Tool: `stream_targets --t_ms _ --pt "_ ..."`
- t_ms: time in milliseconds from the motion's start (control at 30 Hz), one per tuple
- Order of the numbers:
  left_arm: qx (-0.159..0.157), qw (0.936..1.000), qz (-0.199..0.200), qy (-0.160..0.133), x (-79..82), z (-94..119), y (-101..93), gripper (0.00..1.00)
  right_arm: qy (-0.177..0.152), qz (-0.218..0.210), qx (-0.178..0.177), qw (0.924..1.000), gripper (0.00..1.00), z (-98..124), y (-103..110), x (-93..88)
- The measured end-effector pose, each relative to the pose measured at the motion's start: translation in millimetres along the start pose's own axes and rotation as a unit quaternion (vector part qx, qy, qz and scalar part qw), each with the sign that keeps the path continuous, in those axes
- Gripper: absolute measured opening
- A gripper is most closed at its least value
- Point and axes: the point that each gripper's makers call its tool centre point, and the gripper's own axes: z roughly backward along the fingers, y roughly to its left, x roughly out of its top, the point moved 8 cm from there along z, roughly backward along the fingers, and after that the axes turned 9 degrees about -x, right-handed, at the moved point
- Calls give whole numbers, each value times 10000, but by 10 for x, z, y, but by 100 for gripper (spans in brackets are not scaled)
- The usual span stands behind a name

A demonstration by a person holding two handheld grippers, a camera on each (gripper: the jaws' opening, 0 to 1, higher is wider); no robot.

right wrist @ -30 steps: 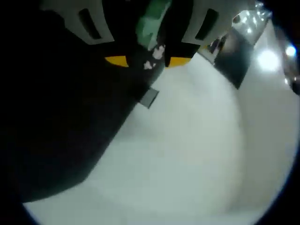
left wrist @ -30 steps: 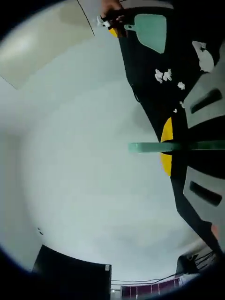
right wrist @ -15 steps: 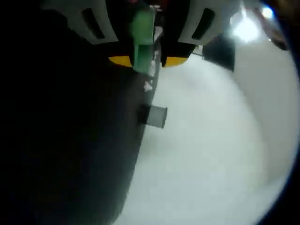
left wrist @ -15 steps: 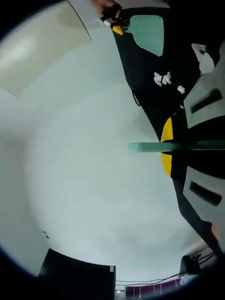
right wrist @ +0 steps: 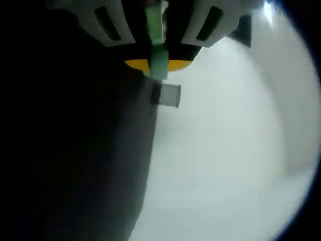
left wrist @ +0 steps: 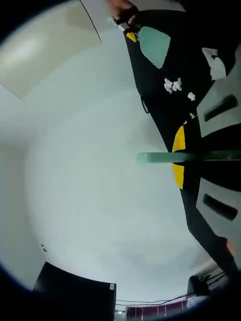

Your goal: Pick up the broom and sweep the trash on the tabletop into the dustpan.

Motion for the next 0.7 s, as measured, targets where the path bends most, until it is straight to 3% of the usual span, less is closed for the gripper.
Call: stream_targets --t_ms 300,367,500,533,667,700 --pt "-65 10000 43 52 -21 -47 -19 4 -86 291 -71 9995 14 -184 65 -109" --pt "-88 9999 67 70 -22 -55 -19 4 -157 455 -72 9988 21 -169 99 -154" --pt "-99 9999 98 59 -15 -63 -13 4 -282 717 -134 9969 46 -74 180 -128" --pt "-98 9999 113 48 -12 -63 -11 4 -334 750 -136 9965 48 -26 169 -103" --pt "-114 9998 161 25 -10 -68 3 4 -884 1486 -280 9845 48 147 112 42" --pt "-119 9998 172 44 -15 -76 9 4 -1118 1694 -315 9787 48 173 102 116"
